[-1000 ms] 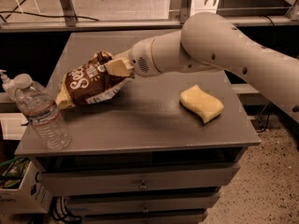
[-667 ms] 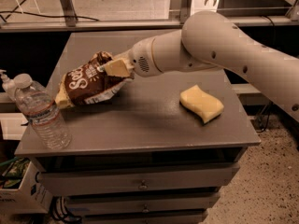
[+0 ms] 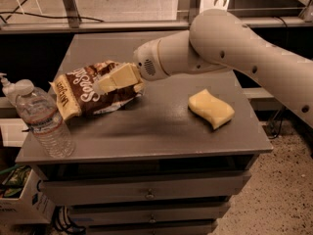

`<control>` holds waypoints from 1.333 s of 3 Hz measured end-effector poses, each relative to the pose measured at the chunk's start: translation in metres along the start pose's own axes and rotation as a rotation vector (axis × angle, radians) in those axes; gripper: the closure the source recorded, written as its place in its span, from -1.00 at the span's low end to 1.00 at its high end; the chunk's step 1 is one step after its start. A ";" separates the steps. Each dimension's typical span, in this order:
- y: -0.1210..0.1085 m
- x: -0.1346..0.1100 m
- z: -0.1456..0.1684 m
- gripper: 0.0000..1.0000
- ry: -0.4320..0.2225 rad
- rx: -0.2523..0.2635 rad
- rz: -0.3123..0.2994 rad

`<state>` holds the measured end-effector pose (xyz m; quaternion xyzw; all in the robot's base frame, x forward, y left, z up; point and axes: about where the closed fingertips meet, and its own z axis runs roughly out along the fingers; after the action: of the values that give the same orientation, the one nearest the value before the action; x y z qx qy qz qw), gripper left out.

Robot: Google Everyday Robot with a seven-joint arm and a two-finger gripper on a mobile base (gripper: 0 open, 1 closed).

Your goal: Move brown chip bag near water bottle

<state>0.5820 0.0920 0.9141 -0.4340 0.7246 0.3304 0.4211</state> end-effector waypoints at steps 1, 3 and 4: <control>-0.023 0.006 -0.021 -1.00 0.015 0.036 -0.001; -0.028 0.005 -0.025 -1.00 0.029 0.053 -0.013; -0.050 -0.002 -0.051 -1.00 0.035 0.110 -0.049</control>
Offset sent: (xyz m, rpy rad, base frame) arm 0.0297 -0.0678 0.0008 -0.0496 -0.0177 -0.0716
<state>0.6116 0.0292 0.9323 -0.4335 0.7380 0.2723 0.4397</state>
